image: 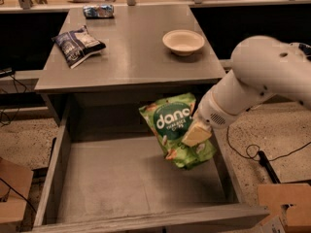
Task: Pick green rice chip bag from top drawer and place on counter
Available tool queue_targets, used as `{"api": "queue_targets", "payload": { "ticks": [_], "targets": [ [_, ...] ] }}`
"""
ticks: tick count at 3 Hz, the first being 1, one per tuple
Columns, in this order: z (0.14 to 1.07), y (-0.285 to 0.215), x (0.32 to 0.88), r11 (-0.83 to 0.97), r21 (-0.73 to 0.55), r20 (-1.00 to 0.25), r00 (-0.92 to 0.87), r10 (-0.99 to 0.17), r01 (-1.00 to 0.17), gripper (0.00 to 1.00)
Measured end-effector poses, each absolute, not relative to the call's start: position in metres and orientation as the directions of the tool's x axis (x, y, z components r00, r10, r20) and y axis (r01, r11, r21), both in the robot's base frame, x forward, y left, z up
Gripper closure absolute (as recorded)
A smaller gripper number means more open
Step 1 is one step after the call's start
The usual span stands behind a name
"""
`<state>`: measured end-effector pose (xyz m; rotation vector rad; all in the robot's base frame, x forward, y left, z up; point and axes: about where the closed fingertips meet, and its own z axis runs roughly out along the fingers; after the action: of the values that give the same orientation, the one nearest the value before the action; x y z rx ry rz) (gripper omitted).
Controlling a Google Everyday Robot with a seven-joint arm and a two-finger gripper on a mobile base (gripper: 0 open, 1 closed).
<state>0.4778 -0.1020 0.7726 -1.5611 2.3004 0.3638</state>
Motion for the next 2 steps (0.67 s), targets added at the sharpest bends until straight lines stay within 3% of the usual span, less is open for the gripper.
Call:
{"api": "queue_targets", "payload": {
  "ticks": [2],
  "targets": [
    [0.896,-0.067,0.536,0.205,-0.245,-0.514,-0.053,-0.856,-0.948,1.00]
  ]
}}
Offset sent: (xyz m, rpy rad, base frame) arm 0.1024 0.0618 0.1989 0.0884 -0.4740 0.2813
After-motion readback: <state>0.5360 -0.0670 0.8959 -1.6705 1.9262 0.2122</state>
